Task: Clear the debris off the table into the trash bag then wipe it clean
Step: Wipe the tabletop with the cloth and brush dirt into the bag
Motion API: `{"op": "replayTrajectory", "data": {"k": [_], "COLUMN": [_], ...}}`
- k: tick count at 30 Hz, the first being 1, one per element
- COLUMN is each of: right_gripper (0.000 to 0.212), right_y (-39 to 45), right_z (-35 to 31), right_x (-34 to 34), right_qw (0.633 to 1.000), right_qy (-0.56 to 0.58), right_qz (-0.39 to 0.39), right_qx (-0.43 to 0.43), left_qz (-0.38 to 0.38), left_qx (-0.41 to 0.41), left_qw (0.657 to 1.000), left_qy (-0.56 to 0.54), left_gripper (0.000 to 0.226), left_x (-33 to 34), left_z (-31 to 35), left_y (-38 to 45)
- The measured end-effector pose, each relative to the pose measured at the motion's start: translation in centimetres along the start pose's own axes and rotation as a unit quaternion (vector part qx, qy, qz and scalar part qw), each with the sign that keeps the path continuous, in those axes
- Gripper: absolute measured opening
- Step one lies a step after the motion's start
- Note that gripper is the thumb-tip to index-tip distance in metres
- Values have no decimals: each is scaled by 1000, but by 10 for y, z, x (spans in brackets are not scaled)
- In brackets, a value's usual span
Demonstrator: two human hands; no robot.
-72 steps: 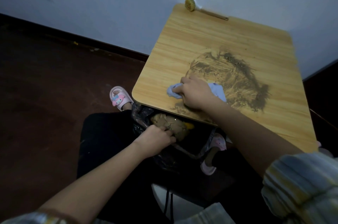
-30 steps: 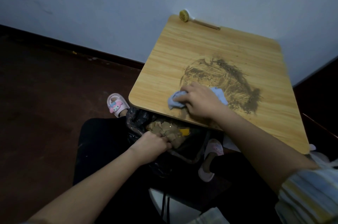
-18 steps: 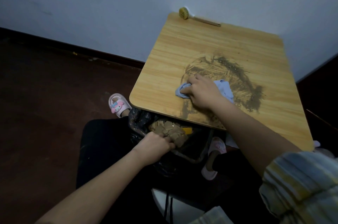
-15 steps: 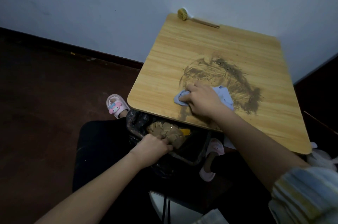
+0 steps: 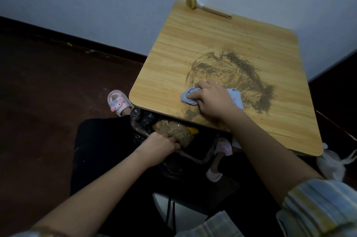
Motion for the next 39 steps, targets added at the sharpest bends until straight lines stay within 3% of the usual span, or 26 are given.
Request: {"op": "replayTrajectory", "data": {"k": [7, 16, 32, 39], "right_gripper": [38, 35, 38, 37], "right_y": [-18, -23, -38, -29], "right_z": [-15, -8, -26, -20], "right_x": [18, 13, 22, 13], "right_qw": [1000, 997, 1000, 999], "right_qy": [-15, 27, 7, 3], "right_qz": [8, 58, 14, 39], "right_qx": [-13, 37, -25, 26], "left_qz": [15, 0, -7, -13], "left_qx": [23, -9, -13, -13], "left_qw": [998, 1000, 1000, 1000], "left_qy": [54, 18, 4, 4], "left_gripper": [25, 36, 36, 36], "left_x": [-12, -2, 1, -5], "left_z": [1, 1, 0, -2], "left_y": [-12, -6, -6, -6]}}
Point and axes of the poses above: each hand's wrist, its own y-axis towards the middle knuckle, its own x-axis out of the palm, z = x × y, the point moved 3 cm from there along y, towards the middle knuckle, and after that the axes turned 10 degrees about -z, right-handed, at the moved point
